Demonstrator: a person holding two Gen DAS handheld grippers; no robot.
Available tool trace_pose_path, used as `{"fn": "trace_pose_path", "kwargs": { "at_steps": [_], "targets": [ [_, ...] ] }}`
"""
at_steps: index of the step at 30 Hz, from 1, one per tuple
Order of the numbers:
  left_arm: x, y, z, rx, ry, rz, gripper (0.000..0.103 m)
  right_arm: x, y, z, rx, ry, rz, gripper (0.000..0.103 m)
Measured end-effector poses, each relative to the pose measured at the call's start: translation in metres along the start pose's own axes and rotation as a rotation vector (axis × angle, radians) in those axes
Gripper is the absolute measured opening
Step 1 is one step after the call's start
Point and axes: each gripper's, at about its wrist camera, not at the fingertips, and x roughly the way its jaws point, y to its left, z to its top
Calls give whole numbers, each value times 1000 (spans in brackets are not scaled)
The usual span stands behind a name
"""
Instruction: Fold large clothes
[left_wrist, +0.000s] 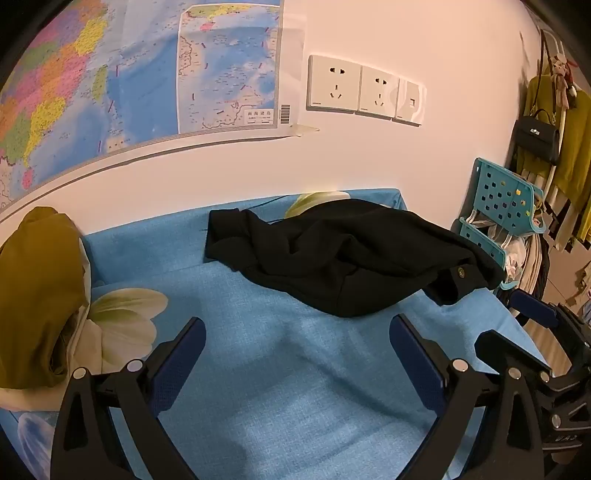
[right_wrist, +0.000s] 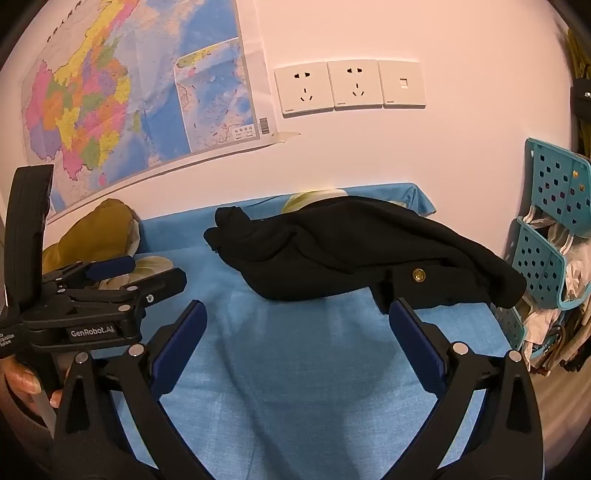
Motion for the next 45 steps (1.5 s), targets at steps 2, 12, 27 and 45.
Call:
{"fn": "trace_pose_path", "kwargs": {
  "at_steps": [2, 12, 27, 45],
  "targets": [
    [0, 0, 0, 1, 0, 0, 96, 0, 1, 0, 0, -1, 0, 97],
    [-2, 0, -2, -3, -1, 0, 96, -1, 1, 4, 0, -1, 5, 97],
    [0, -2, 0, 5, -5, 7, 96, 0, 2, 7, -6, -2, 13, 97],
    [2, -2, 5, 10, -4, 0, 96, 0, 3, 10, -15, -7, 28, 97]
  ]
}}
